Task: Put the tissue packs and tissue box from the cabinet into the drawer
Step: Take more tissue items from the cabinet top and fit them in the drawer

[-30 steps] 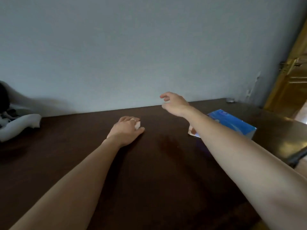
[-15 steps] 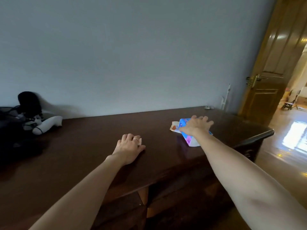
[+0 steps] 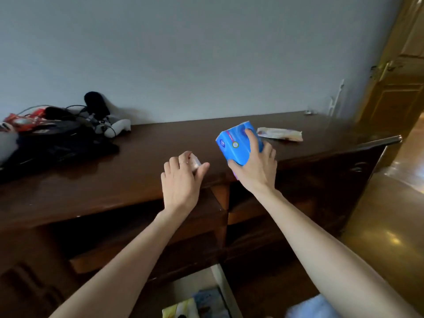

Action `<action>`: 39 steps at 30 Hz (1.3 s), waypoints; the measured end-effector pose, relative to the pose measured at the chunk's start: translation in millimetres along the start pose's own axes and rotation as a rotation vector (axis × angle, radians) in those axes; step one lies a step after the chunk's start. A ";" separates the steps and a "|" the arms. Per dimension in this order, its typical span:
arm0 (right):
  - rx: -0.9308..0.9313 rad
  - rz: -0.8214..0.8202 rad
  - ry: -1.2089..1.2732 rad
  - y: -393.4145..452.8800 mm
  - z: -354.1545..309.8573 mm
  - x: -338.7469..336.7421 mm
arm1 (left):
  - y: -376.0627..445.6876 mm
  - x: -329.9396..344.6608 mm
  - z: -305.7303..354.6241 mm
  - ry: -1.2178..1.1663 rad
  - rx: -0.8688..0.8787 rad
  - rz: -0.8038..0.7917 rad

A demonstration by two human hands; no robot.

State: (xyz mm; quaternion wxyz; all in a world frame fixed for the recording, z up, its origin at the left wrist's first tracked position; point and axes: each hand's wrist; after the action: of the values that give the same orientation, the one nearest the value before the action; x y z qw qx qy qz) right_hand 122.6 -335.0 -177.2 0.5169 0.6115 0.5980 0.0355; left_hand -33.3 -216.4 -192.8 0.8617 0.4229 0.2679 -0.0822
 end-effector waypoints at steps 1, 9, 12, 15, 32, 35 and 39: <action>-0.024 0.050 0.068 -23.8 -5.1 0.9 | -16.2 -8.0 0.5 -0.036 -0.007 0.055; 0.073 -0.228 0.648 -214.4 -2.8 18.2 | -147.5 -43.0 -64.2 -0.298 -0.452 0.119; 0.172 -0.537 0.643 -265.9 7.8 46.8 | -197.2 -49.0 -101.9 -0.463 -0.674 0.013; 0.224 -0.833 0.517 -304.7 4.6 72.9 | -235.2 -52.3 -127.7 -0.508 -0.838 -0.128; 0.899 -1.682 0.692 -384.0 1.2 150.1 | -328.0 -56.6 -227.2 -0.675 -1.639 -0.056; 1.020 -1.568 0.633 -375.8 1.8 168.4 | -332.2 -67.7 -235.7 -0.656 -1.592 0.188; 1.153 -1.380 0.566 -349.5 13.6 194.2 | -326.5 -86.2 -256.7 -0.530 -1.638 0.352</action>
State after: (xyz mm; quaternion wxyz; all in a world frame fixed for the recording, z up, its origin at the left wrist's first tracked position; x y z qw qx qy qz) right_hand -56.4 -281.1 -530.9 -0.1230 0.2523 0.8567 -0.4328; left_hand -326.8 -230.6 -498.6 0.9284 -0.3263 -0.0355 0.1744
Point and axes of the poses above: each hand's wrist, its own y-axis towards the middle knuckle, its own x-axis out of the palm, z = x × y, and after that the axes turned 8 degrees about z, right-handed
